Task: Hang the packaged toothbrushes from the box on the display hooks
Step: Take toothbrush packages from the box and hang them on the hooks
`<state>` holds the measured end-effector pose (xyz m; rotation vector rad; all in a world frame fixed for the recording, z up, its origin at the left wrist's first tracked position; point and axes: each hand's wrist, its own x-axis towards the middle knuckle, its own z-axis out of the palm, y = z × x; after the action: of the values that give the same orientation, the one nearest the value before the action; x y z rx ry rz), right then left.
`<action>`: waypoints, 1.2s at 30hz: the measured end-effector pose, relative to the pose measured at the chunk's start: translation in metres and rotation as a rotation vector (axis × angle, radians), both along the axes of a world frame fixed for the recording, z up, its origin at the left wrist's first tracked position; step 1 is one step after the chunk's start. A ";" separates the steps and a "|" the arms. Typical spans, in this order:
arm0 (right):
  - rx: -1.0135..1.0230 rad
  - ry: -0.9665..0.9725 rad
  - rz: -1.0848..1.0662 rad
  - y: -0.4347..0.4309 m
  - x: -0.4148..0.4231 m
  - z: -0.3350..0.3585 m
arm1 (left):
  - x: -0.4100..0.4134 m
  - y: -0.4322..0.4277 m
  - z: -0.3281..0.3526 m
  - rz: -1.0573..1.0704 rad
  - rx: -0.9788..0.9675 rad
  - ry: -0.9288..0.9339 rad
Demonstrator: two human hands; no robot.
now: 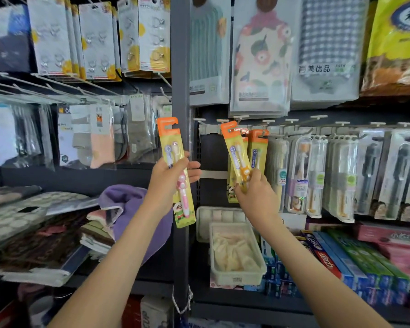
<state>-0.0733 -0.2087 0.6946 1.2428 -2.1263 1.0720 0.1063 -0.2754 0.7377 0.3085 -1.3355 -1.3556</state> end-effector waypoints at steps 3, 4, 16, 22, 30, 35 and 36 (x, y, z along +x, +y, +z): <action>0.029 -0.017 0.004 -0.002 0.001 -0.009 | -0.003 0.003 -0.002 -0.048 -0.031 -0.036; 0.031 -0.029 0.006 -0.003 0.001 -0.010 | -0.005 0.004 -0.004 -0.059 -0.041 -0.044; 0.081 -0.198 -0.020 -0.033 -0.012 0.008 | -0.020 0.018 -0.008 -0.172 -0.053 -0.174; 0.046 -0.319 0.037 -0.045 -0.012 0.007 | -0.017 0.012 -0.012 -0.146 -0.054 -0.212; 0.113 -0.324 -0.033 -0.051 -0.008 -0.005 | -0.017 0.009 -0.022 -0.140 -0.068 -0.315; -0.064 -0.271 0.180 -0.034 -0.010 -0.010 | -0.020 0.006 -0.027 -0.130 -0.106 -0.345; -0.128 -0.287 0.269 -0.027 -0.008 -0.007 | -0.023 0.007 -0.028 -0.128 -0.116 -0.358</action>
<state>-0.0814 -0.2359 0.6874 1.4120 -2.0907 1.5593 0.0835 -0.2681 0.7094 0.4052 -1.7496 -1.3634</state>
